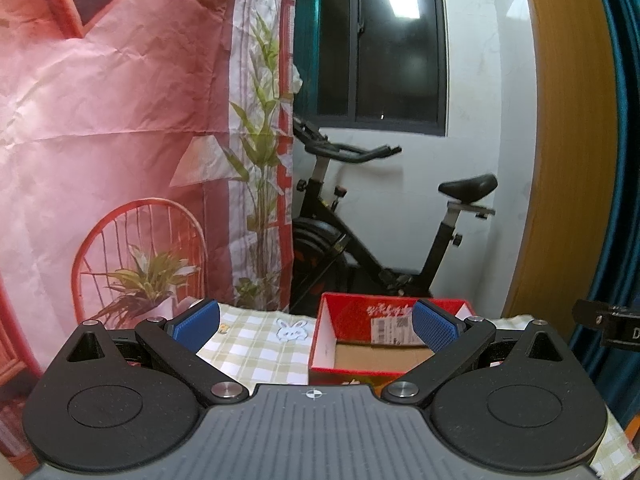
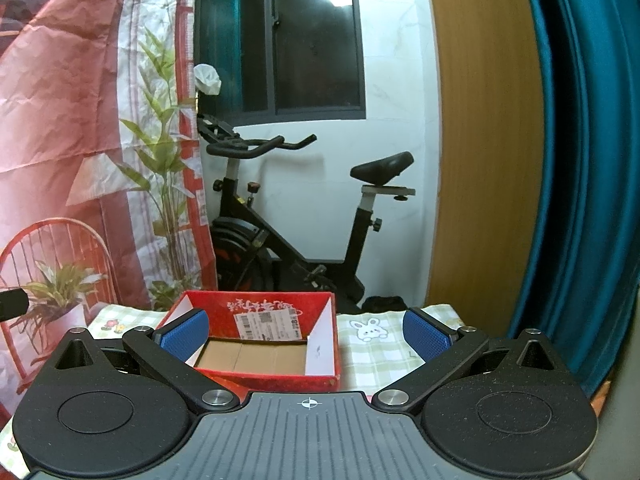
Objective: Organize soft objects
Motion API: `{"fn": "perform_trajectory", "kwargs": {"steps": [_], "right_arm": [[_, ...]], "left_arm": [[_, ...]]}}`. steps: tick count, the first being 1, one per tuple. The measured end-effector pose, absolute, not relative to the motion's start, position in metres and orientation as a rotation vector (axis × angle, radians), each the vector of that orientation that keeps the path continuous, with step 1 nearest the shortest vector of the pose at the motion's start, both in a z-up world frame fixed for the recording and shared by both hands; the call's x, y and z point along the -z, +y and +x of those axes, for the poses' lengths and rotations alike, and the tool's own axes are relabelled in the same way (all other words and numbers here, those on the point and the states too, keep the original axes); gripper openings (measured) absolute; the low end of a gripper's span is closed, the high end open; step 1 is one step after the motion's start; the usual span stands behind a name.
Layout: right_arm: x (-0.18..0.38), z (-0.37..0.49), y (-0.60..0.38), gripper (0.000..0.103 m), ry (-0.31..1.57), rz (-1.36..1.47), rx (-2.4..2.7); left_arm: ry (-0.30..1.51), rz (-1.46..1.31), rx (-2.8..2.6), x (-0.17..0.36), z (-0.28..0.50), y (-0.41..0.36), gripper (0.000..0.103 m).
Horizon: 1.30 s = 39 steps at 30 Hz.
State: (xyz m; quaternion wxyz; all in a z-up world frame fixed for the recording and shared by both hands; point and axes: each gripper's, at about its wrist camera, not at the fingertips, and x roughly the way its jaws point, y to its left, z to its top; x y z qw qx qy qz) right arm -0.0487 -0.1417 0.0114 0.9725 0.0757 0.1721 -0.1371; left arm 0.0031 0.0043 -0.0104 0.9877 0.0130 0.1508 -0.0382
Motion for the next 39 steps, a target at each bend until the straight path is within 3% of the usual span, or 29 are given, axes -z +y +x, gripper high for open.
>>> {"fn": "perform_trajectory", "kwargs": {"steps": [14, 25, 34, 36, 39], "right_arm": [[0.067, -0.024, -0.163, 0.103, 0.284, 0.259, 0.218], [0.134, 0.006, -0.174, 0.103, 0.445, 0.254, 0.179], [0.189, 0.019, -0.192, 0.101, 0.535, 0.279, 0.201], [0.2, 0.021, -0.198, 0.096, 0.556, 0.296, 0.195], [0.215, 0.025, -0.208, 0.089, 0.587, 0.334, 0.173]], "left_arm": [[0.342, 0.071, 0.079, 0.067, 0.031, -0.006, 0.103], [0.544, 0.153, 0.124, 0.12, 0.066, -0.022, 0.103], [0.602, 0.237, 0.213, 0.147, 0.088, -0.052, 0.102], [0.615, 0.246, 0.242, 0.151, 0.092, -0.059, 0.1], [0.669, 0.24, 0.307, 0.162, 0.105, -0.074, 0.082]]}}
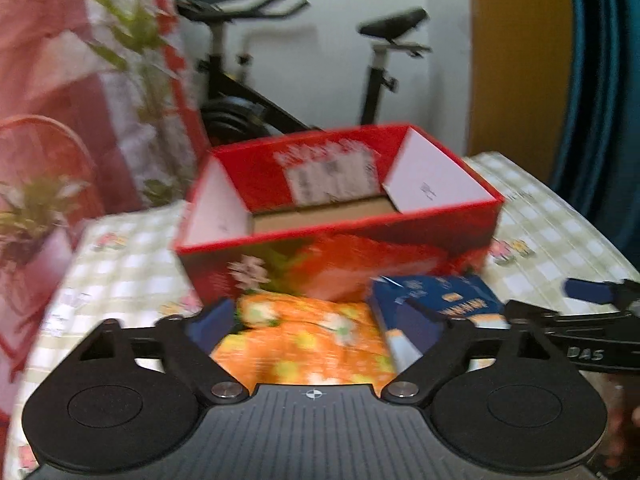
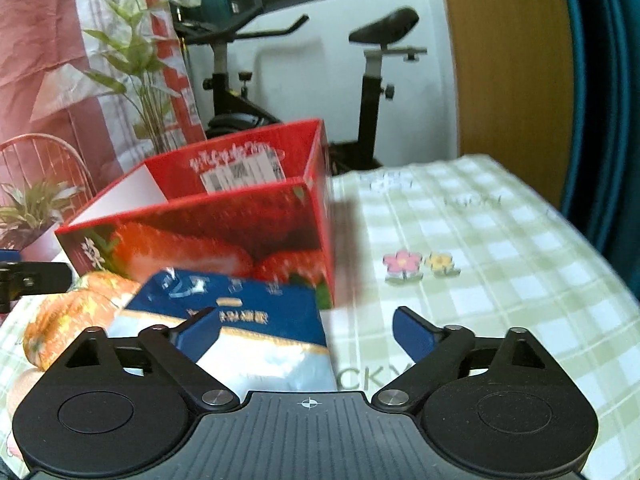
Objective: Organize soft objects
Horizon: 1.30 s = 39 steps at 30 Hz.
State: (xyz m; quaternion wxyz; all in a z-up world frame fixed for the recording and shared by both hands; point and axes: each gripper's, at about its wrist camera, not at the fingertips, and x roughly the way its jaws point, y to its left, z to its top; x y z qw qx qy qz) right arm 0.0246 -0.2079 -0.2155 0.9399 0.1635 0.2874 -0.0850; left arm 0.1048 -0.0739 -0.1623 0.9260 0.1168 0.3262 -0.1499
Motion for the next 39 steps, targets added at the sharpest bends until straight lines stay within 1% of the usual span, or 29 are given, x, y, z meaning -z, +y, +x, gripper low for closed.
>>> {"fn": "perform_trajectory", "kwargs": {"steps": [2, 4, 5, 9, 21, 24, 25, 26, 28, 31, 32, 34, 35, 38, 39], "right_arm": [[0.225, 0.027, -0.212, 0.084, 0.603, 0.358, 0.156], [0.234, 0.028, -0.216, 0.079, 0.614, 0.391, 0.127], [0.238, 0.029, -0.218, 0.078, 0.619, 0.409, 0.116], [0.25, 0.034, -0.224, 0.075, 0.643, 0.468, 0.074], [0.266, 0.044, -0.224, 0.075, 0.686, 0.516, 0.009], [0.266, 0.045, -0.221, 0.068, 0.686, 0.512, -0.018], [0.266, 0.045, -0.221, 0.068, 0.685, 0.512, -0.027], [0.265, 0.045, -0.221, 0.067, 0.685, 0.51, -0.031], [0.265, 0.045, -0.22, 0.062, 0.684, 0.511, -0.043], [0.26, 0.043, -0.219, 0.055, 0.677, 0.507, -0.068], [0.258, 0.042, -0.218, 0.053, 0.671, 0.5, -0.076], [0.251, 0.039, -0.216, 0.042, 0.656, 0.491, -0.097], [0.247, 0.038, -0.215, 0.04, 0.648, 0.486, -0.103], [0.236, 0.035, -0.211, 0.03, 0.623, 0.459, -0.117], [0.233, 0.033, -0.21, 0.023, 0.618, 0.451, -0.117]], "left_arm": [[0.723, 0.199, 0.357, 0.172, 0.114, -0.079, 0.061], [0.782, 0.143, 0.405, 0.184, 0.123, -0.081, 0.05], [0.811, 0.121, 0.421, 0.189, 0.127, -0.083, 0.046], [0.86, 0.048, 0.475, 0.208, 0.13, -0.081, 0.046], [0.89, 0.009, 0.511, 0.227, 0.129, -0.077, 0.045], [0.895, 0.005, 0.518, 0.228, 0.13, -0.077, 0.045], [0.897, 0.002, 0.52, 0.228, 0.13, -0.077, 0.045], [0.9, -0.004, 0.527, 0.229, 0.131, -0.077, 0.041], [0.907, -0.026, 0.559, 0.229, 0.132, -0.076, 0.033], [0.899, -0.017, 0.574, 0.225, 0.131, -0.077, 0.025], [0.893, -0.011, 0.575, 0.223, 0.13, -0.076, 0.025], [0.878, 0.005, 0.568, 0.218, 0.129, -0.074, 0.025], [0.873, 0.012, 0.562, 0.216, 0.128, -0.073, 0.025], [0.861, 0.0, 0.554, 0.209, 0.126, -0.064, 0.025], [0.857, -0.006, 0.55, 0.207, 0.125, -0.06, 0.025]]}}
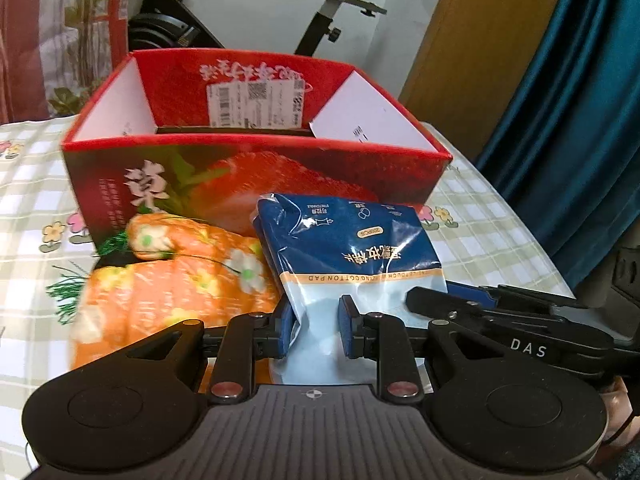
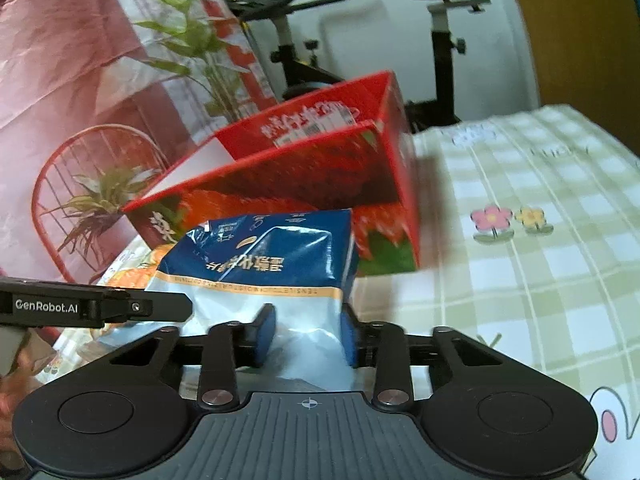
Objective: Organize soft objects
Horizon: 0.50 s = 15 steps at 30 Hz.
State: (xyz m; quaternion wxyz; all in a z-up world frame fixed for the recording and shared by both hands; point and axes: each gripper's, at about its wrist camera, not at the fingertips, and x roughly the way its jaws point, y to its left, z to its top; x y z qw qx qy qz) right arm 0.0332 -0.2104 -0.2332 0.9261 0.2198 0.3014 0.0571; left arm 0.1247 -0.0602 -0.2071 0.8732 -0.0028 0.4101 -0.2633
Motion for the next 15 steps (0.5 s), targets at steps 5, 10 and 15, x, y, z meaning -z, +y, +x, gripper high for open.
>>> {"fn": "perform_trajectory", "kwargs": {"steps": [5, 10, 15], "right_arm": [[0.214, 0.024, -0.206, 0.01, 0.574, 0.437, -0.129], [0.184, 0.015, -0.197, 0.008, 0.507, 0.379, -0.151], [0.147, 0.023, -0.195, 0.008, 0.443, 0.309, -0.182]], "left_arm": [[0.832, -0.058, 0.544, 0.196, 0.118, -0.042, 0.025], [0.776, -0.095, 0.544, 0.177, 0.11, -0.027, 0.025], [0.693, -0.096, 0.559, 0.146, 0.109, -0.019, 0.025]]}}
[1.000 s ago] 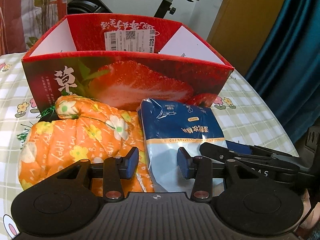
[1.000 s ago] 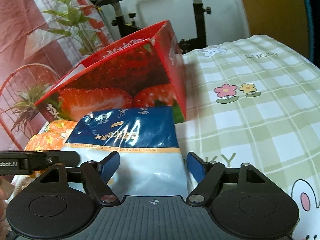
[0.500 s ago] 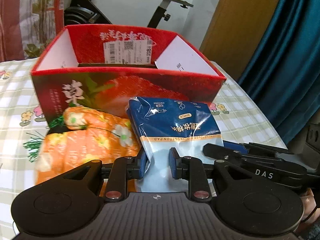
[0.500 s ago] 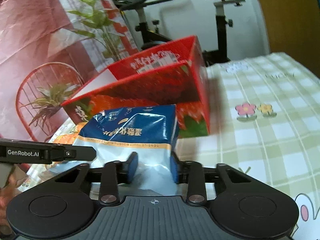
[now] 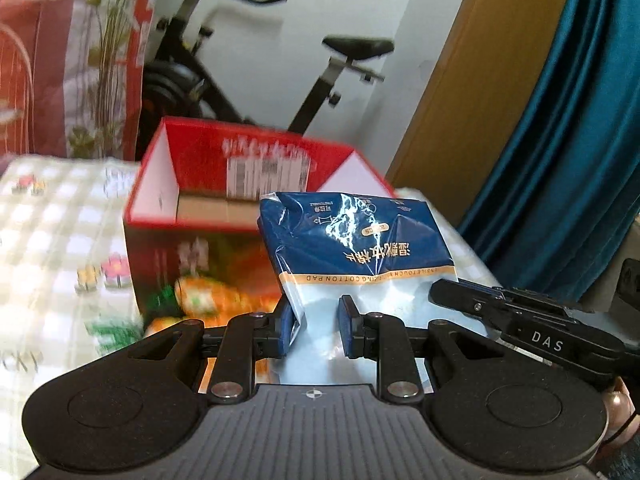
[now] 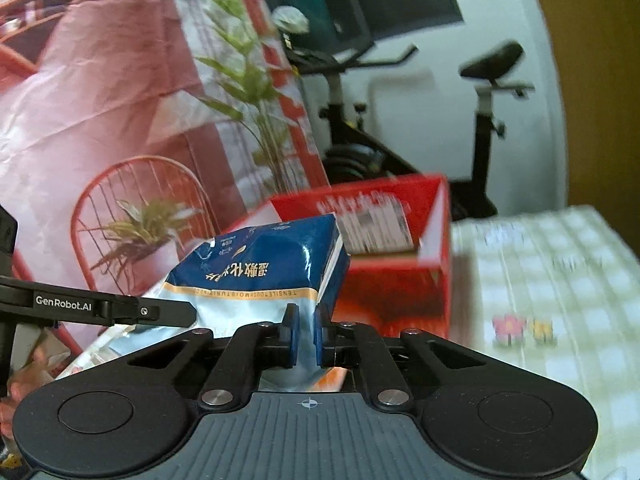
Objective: Organize soft objects
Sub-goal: 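Lift the blue packet into the red box and open both grippers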
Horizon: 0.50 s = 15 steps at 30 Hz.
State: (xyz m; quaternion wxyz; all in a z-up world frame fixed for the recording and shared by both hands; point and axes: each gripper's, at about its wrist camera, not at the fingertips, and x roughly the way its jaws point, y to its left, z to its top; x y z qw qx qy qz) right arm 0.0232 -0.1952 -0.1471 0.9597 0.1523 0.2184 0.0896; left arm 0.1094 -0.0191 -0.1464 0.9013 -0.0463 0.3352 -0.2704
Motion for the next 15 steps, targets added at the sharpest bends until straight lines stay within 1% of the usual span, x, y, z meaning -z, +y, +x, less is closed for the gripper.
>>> {"fn": "perform_trajectory", "kwargs": {"steps": [4, 8, 11, 15], "right_arm": [[0.117, 0.045, -0.193, 0.008, 0.396, 0.232, -0.207], [0.098, 0.088, -0.189, 0.008, 0.373, 0.142, -0.208], [0.093, 0.121, -0.186, 0.008, 0.374, 0.108, -0.202], [0.102, 0.165, -0.185, 0.008, 0.395, 0.118, -0.176]], "left_arm": [[0.637, -0.096, 0.557, 0.124, 0.126, -0.014, 0.026], [0.6, -0.082, 0.539, 0.109, 0.158, -0.015, 0.026], [0.585, -0.037, 0.514, 0.106, 0.187, -0.024, 0.03], [0.592, 0.0, 0.481, 0.109, 0.22, -0.03, 0.031]]}}
